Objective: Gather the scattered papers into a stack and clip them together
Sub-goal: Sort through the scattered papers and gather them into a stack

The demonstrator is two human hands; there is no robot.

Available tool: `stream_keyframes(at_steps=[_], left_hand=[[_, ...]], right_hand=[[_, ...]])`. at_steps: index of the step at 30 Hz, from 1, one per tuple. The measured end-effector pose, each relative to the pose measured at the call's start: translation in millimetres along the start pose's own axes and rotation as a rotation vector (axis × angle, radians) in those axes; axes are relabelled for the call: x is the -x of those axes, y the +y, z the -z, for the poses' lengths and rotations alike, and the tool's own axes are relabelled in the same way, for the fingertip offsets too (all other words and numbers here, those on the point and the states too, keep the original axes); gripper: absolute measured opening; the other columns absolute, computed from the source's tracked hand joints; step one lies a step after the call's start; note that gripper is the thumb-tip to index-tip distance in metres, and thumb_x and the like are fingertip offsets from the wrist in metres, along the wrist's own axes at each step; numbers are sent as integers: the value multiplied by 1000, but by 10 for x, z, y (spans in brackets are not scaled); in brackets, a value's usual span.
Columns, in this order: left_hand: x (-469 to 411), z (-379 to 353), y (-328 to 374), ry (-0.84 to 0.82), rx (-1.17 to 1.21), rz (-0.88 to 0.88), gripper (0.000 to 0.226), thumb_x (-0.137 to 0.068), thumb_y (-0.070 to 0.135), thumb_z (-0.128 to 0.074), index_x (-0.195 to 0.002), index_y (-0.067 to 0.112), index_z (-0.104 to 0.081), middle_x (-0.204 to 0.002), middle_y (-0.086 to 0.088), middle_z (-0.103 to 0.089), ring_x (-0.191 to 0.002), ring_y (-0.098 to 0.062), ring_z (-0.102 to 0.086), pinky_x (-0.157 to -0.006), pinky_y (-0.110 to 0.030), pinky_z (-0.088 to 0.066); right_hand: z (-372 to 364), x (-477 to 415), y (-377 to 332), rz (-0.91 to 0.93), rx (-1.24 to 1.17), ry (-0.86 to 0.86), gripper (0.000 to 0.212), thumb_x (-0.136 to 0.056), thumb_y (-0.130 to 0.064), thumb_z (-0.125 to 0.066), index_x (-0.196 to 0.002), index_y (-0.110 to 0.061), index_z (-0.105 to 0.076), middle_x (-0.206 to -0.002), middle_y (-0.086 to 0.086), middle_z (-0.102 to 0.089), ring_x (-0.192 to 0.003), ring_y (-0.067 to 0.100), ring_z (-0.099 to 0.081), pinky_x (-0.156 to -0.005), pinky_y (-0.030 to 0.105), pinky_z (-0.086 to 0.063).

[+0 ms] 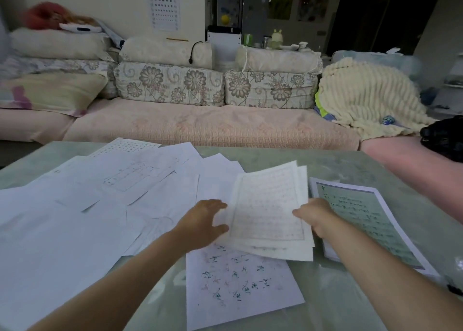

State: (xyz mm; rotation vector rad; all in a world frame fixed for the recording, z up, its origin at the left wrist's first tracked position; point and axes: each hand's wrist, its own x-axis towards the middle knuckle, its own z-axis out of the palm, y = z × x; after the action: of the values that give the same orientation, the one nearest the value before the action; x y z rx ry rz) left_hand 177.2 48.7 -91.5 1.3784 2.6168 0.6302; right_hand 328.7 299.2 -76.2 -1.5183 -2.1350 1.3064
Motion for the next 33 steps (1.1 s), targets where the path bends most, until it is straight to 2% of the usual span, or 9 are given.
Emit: stream_keyframes(at_steps=[3, 6, 13, 18, 22, 24, 28, 30, 33], left_hand=[[-121, -22, -144, -105, -195, 84, 95, -79, 72, -55, -154, 27, -18, -163, 3, -9, -150, -17, -4, -121, -38, -10], [-228, -106, -196, -154, -165, 142, 104, -75, 80, -48, -155, 27, -9, -163, 2, -1, -150, -18, 2, -122, -36, -5], [-326, -124, -201, 11, -166, 158, 76, -86, 66, -51, -150, 33, -29, -153, 9, -35, -141, -16, -30, -113, -34, -26], [-320, -106, -172, 143, -77, 179, 54, -88, 50, -60, -139, 33, -49, -131, 8, -57, -125, -18, -47, -98, -29, -39], [-246, -186, -134, 134, -74, -16, 38, -85, 52, -56, -114, 33, -70, -110, 11, -68, -104, -16, -59, -85, -27, -47], [-213, -160, -123, 124, -16, -109, 45, -87, 52, -41, -106, 29, -75, -107, 8, -71, -97, -17, -64, -83, -25, -49], [-240, 38, -199, 228, 79, 97, 35, -101, 31, -43, -131, 24, -59, -130, 3, -61, -120, -16, -51, -99, -27, -39], [-263, 104, -277, 198, 73, 189, 51, -97, 50, -45, -142, 26, -46, -144, 3, -50, -133, -19, -40, -108, -35, -34], [-262, 102, -382, -45, 23, 235, 92, -75, 82, -44, -150, 32, -26, -157, 4, -28, -145, -21, -21, -117, -46, -24]], right_hand=[[197, -146, 41, 4, 7, 91, 33, -91, 1, -55, -123, 4, -59, -105, 17, -65, -80, 28, -59, -63, 26, -48], [300, -245, 93, -1, 11, 89, 31, -93, 2, -49, -122, 2, -60, -103, 17, -64, -81, 28, -58, -64, 26, -43], [260, -331, 76, -43, -17, -4, 26, -91, 2, -53, -116, 4, -59, -113, 19, -64, -99, 34, -61, -89, 39, -51], [301, -337, 3, -93, -66, -3, 32, -91, 1, -53, -123, 6, -57, -118, 21, -61, -105, 37, -59, -82, 37, -48], [257, -220, -48, -65, -111, -89, 33, -90, -4, -55, -123, 0, -61, -114, 18, -66, -102, 36, -63, -93, 46, -52], [163, -158, -82, 9, -88, -116, 36, -90, -4, -54, -125, -3, -61, -117, 14, -65, -103, 33, -62, -92, 41, -52], [-106, 20, -217, 173, 116, -31, 48, -91, -5, -44, -138, -8, -49, -124, 11, -57, -99, 28, -56, -68, 27, -45], [-263, 71, -312, 197, 191, -15, 54, -92, -4, -39, -146, -8, -41, -135, 11, -52, -107, 30, -54, -74, 28, -43], [-510, 74, -509, 176, 226, -2, 55, -93, -4, -38, -148, -5, -37, -148, 13, -45, -121, 33, -51, -83, 31, -46]])
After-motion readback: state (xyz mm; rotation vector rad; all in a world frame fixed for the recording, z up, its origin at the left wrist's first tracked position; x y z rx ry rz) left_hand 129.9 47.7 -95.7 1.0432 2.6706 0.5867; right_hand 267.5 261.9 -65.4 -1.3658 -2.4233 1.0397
